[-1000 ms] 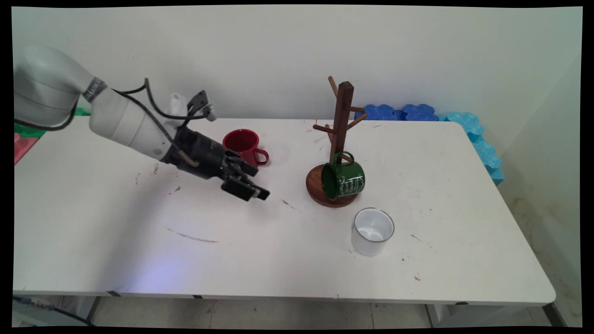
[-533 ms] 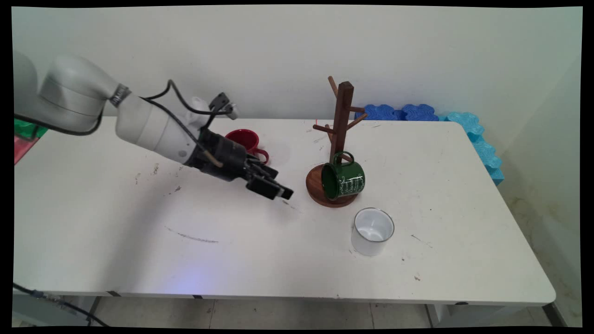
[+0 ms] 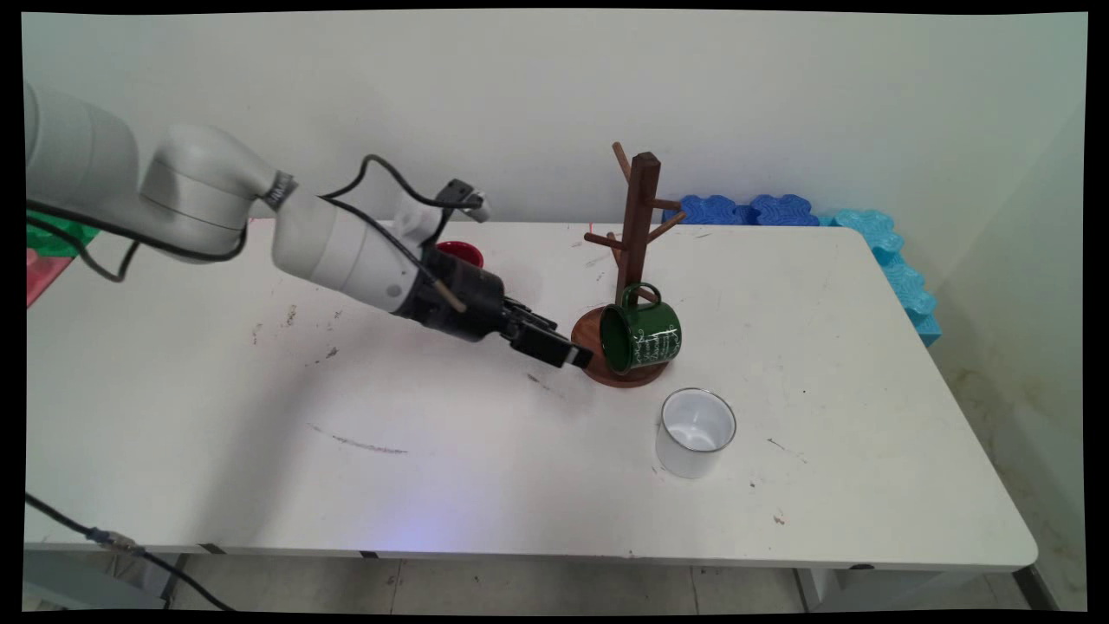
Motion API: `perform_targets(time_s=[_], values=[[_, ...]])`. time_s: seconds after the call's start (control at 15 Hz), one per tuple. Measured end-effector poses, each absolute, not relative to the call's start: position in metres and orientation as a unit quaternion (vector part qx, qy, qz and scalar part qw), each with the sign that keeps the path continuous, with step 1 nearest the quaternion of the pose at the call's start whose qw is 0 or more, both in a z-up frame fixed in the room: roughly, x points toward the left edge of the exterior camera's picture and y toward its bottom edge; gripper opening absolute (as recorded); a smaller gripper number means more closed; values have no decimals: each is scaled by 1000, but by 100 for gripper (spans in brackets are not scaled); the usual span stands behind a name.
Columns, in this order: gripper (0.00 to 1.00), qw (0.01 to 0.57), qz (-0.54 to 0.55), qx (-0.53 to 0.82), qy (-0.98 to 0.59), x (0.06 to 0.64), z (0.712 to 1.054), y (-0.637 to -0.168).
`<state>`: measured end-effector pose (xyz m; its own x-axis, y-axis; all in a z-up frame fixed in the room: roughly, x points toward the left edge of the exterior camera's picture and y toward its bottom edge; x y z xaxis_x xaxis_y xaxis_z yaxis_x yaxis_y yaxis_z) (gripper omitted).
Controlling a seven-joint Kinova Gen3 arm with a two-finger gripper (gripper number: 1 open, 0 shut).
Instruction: Pick up the green mug from the rack
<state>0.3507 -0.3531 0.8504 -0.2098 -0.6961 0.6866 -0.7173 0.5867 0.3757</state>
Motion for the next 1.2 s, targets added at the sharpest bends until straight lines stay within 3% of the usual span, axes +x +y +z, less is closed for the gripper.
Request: perform_targets(time_s=[1.2], values=[[100,452,-26,490,-745,293,820,-386]])
